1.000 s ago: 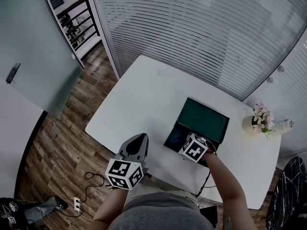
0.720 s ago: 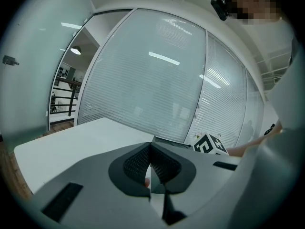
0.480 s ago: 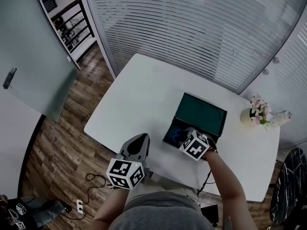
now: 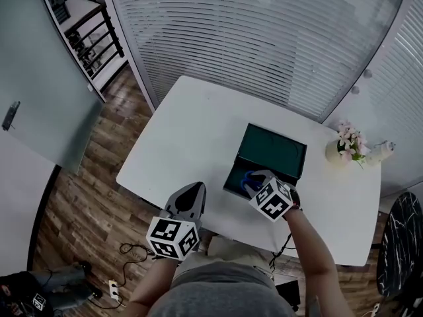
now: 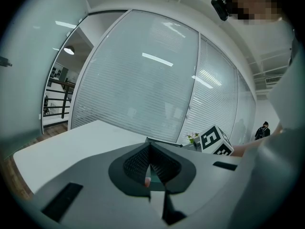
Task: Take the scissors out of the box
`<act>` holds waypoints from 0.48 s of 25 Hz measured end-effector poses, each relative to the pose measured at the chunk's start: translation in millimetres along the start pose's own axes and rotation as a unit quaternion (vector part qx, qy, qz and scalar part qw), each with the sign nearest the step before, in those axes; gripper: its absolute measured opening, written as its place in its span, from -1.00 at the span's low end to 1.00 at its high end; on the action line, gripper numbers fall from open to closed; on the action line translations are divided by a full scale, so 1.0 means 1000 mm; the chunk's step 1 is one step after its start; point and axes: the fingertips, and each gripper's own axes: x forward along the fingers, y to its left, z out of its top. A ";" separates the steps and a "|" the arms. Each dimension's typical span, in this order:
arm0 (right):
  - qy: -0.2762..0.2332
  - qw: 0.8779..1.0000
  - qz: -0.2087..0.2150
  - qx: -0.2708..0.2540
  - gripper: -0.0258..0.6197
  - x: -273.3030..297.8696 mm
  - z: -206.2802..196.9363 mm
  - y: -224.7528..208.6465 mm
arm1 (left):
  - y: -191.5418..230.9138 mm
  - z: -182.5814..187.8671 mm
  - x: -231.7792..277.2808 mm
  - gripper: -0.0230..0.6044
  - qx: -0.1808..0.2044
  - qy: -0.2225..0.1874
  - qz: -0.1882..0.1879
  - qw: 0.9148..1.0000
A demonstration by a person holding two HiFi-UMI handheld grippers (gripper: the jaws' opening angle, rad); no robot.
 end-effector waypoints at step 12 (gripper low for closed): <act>-0.069 0.991 -0.106 0.041 -0.67 -0.046 0.014 0.009 | -0.024 -0.002 -0.040 -0.91 0.024 -0.003 -0.041 0.999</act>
